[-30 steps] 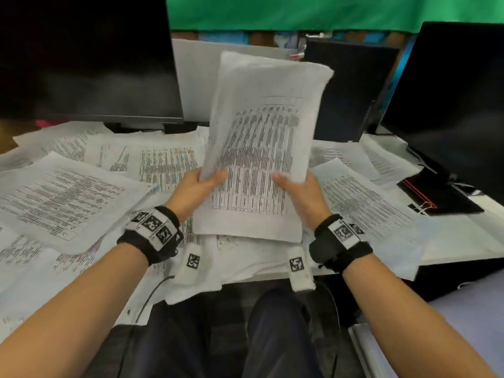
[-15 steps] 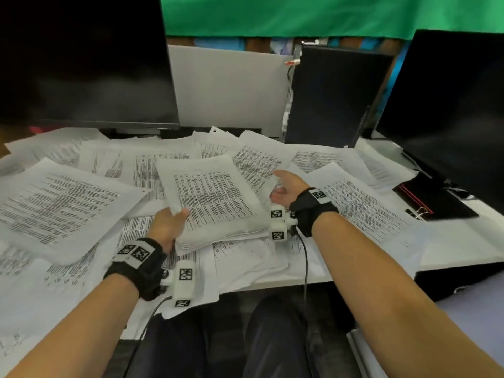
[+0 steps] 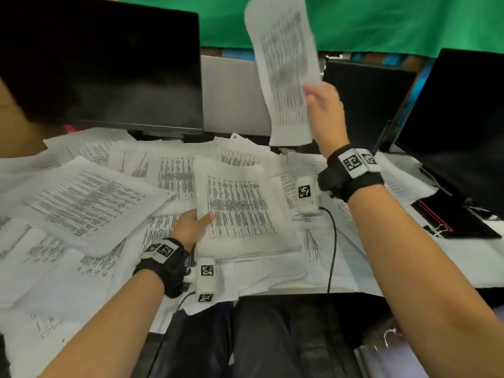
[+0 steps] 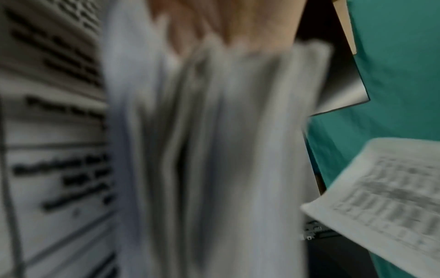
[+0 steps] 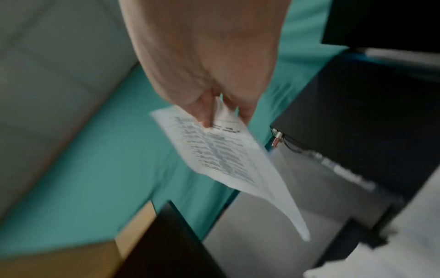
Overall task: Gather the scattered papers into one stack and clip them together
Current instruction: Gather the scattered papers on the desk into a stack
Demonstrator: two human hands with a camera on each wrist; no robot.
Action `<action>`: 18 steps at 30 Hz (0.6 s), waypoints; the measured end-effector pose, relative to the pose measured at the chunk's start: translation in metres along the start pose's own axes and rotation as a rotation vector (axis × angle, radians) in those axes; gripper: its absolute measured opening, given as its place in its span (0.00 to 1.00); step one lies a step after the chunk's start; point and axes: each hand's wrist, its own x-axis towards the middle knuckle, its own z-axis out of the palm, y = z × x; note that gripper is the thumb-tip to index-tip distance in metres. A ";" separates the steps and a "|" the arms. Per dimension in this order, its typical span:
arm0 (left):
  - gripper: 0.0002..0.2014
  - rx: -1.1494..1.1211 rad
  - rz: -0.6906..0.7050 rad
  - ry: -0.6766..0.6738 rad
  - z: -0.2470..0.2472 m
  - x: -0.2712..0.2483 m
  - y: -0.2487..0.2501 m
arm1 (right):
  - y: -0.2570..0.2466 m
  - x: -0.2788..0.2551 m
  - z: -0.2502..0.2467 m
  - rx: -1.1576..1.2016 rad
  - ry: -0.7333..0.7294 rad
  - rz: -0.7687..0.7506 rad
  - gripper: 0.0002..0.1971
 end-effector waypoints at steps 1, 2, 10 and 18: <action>0.24 -0.028 -0.031 -0.015 -0.002 0.000 0.002 | 0.000 0.002 -0.005 0.089 0.068 0.043 0.17; 0.26 -0.078 -0.065 -0.028 -0.005 0.001 0.003 | 0.002 0.001 -0.008 0.154 0.087 0.121 0.18; 0.39 -0.311 -0.185 -0.124 -0.009 0.073 -0.064 | 0.040 -0.096 0.023 0.107 -0.408 0.660 0.20; 0.18 -0.408 -0.157 -0.129 -0.011 0.009 -0.007 | 0.064 -0.137 0.040 -0.171 -0.755 0.741 0.22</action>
